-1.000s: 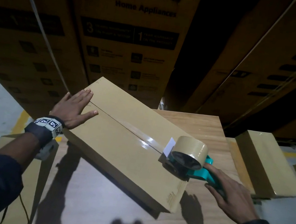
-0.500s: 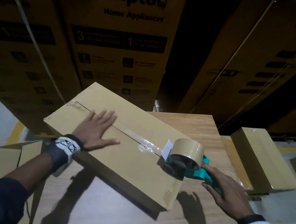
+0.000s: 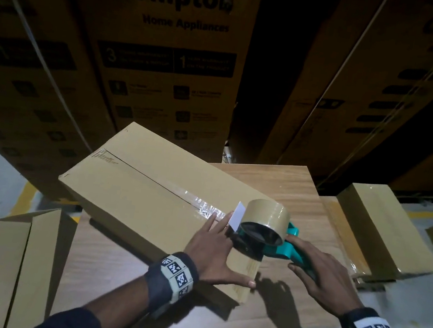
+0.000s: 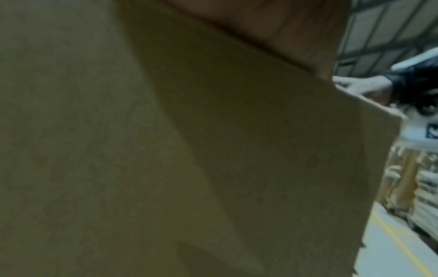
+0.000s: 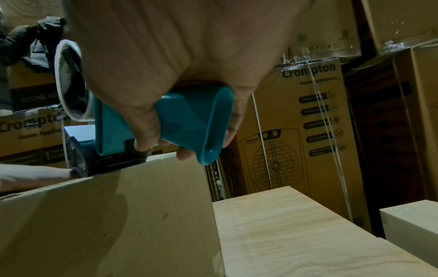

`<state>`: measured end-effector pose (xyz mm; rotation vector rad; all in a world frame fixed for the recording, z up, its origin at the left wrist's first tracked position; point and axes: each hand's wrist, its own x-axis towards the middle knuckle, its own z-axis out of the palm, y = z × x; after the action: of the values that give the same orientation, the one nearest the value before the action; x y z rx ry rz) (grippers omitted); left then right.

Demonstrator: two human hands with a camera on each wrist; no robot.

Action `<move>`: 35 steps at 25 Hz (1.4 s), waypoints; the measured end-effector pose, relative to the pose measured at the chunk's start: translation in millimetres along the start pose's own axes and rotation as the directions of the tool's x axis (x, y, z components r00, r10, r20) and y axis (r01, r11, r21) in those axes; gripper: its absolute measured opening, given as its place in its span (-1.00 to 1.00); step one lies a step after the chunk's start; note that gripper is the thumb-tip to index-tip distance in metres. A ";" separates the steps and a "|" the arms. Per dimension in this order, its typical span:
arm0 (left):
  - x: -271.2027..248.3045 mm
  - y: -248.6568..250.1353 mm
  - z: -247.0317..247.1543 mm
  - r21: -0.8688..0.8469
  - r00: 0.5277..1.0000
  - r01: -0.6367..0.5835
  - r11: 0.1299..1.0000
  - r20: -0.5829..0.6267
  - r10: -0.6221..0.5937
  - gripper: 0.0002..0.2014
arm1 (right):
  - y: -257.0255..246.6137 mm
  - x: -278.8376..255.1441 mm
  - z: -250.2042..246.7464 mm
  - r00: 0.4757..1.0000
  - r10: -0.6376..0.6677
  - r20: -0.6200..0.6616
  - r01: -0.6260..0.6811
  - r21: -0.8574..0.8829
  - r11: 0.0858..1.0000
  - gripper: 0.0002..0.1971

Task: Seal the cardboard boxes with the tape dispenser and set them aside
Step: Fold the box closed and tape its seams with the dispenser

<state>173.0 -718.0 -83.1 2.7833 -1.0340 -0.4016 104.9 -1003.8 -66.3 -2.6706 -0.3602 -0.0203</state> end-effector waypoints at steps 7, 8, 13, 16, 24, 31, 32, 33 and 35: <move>1.3 21.2 9.5 -0.067 0.974 0.227 0.972 0.016 -0.227 0.33 | 2.0 -2.9 3.1 1.000 0.016 0.022 -0.017 0.047 0.999 -0.16; 0.6 20.8 9.1 -0.071 0.974 0.226 0.972 0.009 -0.226 0.29 | 1.7 -3.0 3.1 0.999 0.023 0.025 -0.024 0.046 0.999 -0.15; -5.5 8.1 6.1 -0.026 0.971 0.236 0.971 -0.029 -0.237 0.19 | -9.4 5.4 4.4 0.999 0.012 0.035 -0.013 0.018 1.000 -0.15; -9.5 2.6 3.7 0.004 0.968 0.249 0.969 -0.026 -0.248 0.17 | -12.9 9.6 2.2 0.998 0.011 0.061 -0.010 -0.014 1.000 -0.17; -8.9 -1.0 5.1 0.025 0.966 0.258 0.966 -0.012 -0.258 0.25 | 7.1 -47.2 -62.8 0.990 0.113 0.081 -0.111 -0.030 0.993 -0.26; -8.5 4.2 10.1 0.033 0.980 0.194 0.980 -0.040 -0.193 0.15 | 15.6 -80.2 -100.3 0.977 0.205 0.064 -0.203 -0.035 0.979 -0.34; -8.2 5.9 10.5 0.038 0.987 0.156 0.987 -0.043 -0.154 0.09 | 14.3 -81.5 -98.1 0.978 0.199 0.068 -0.197 -0.031 0.980 -0.24; -8.0 6.2 11.9 0.038 0.993 0.114 0.993 -0.042 -0.112 0.04 | 12.7 -81.7 -96.3 0.978 0.194 0.074 -0.192 -0.031 0.981 -0.18; -5.8 8.9 13.2 0.037 0.999 0.037 0.999 -0.037 -0.036 -0.05 | 14.6 -86.8 -93.8 0.983 0.174 0.060 -0.173 -0.024 0.985 -0.21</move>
<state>159.3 -721.4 -92.6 2.8352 -0.9938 -0.3378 28.9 -1078.4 5.8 -2.7158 -0.1456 0.1131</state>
